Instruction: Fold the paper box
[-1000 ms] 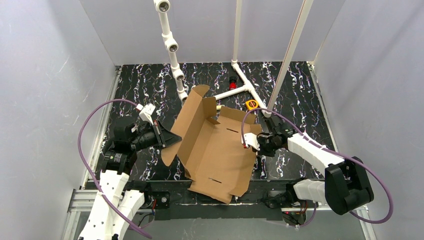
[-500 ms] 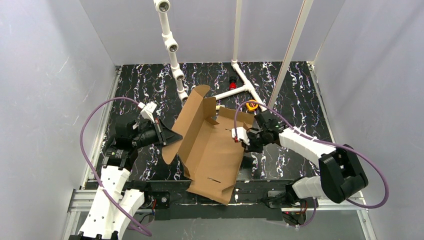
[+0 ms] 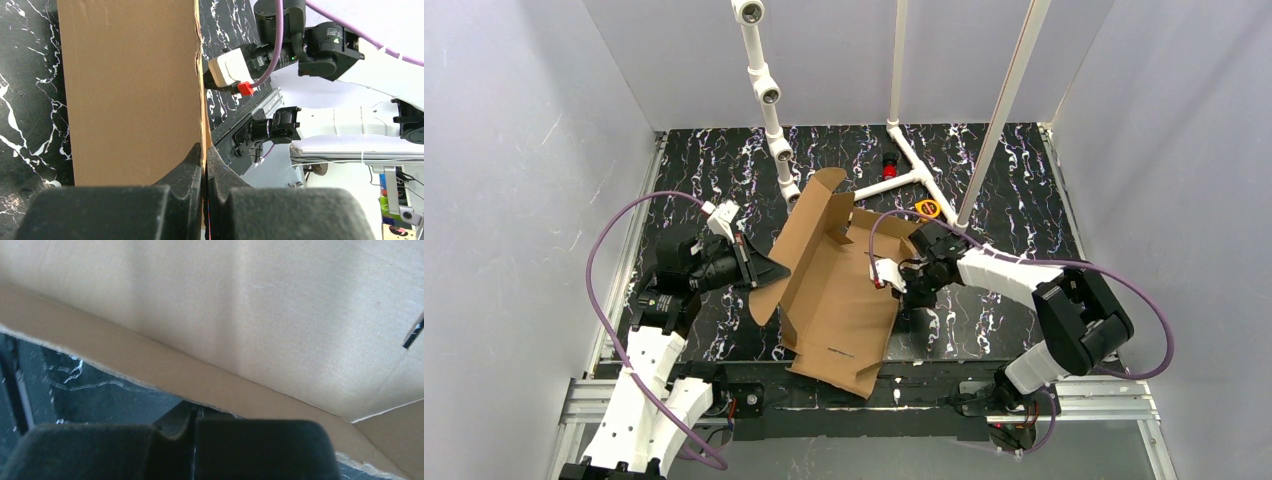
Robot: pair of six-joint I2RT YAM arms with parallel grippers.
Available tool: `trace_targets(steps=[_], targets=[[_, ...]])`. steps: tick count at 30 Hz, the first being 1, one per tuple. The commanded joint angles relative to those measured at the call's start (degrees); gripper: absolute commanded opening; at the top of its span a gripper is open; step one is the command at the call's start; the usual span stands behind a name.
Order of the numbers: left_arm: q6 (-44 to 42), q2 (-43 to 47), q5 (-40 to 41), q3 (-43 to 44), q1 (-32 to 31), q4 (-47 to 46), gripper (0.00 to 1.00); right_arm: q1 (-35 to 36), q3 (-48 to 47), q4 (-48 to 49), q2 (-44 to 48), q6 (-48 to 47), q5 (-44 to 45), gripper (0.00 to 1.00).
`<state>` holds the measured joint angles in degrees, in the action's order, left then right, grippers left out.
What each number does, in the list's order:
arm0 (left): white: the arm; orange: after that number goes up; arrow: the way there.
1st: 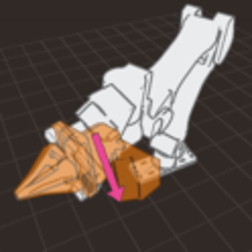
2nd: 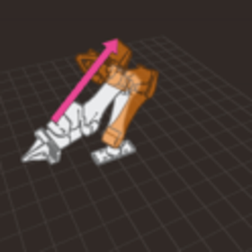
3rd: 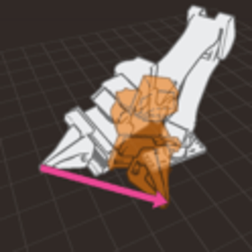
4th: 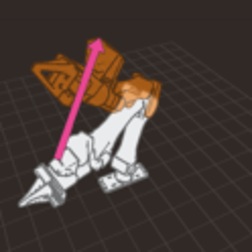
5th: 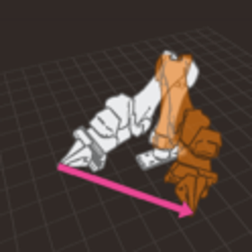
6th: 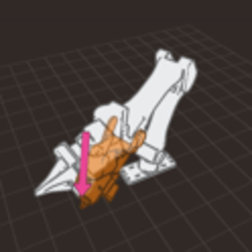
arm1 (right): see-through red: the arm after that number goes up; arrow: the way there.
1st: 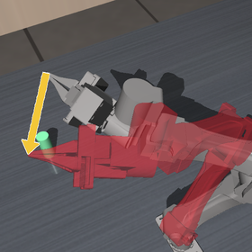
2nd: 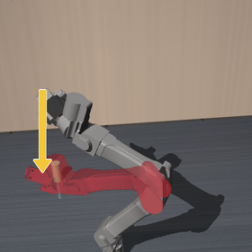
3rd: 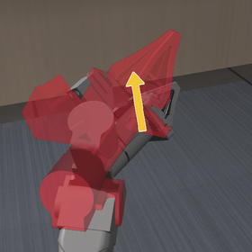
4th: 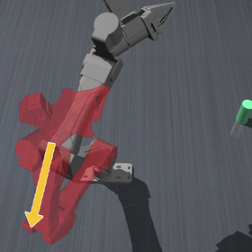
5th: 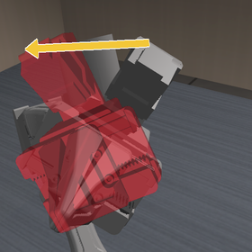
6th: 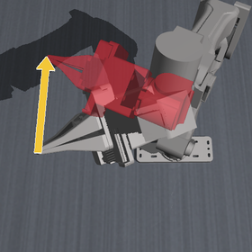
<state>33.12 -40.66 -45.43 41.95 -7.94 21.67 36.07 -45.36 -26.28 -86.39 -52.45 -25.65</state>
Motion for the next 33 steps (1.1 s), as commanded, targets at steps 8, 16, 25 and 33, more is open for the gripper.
trace_targets(steps=[8,16,25,33], targets=[[-9.96,-2.61,0.29,9.3,0.21,5.46,0.0,-17.81,-11.84,-33.19,10.32,-22.25,-11.2,0.04],[-23.99,-7.81,-0.32,19.91,0.18,10.97,0.0,-19.99,-14.52,-9.75,13.07,4.19,-12.01,0.61],[-30.58,-12.89,1.72,27.72,0.12,17.48,0.0,-22.12,-13.61,0.68,11.05,16.77,1.4,0.76],[-30.49,-12.86,1.87,27.85,0.13,17.61,0.0,-26.14,-9.92,-0.71,13.47,20.94,6.85,0.81]])
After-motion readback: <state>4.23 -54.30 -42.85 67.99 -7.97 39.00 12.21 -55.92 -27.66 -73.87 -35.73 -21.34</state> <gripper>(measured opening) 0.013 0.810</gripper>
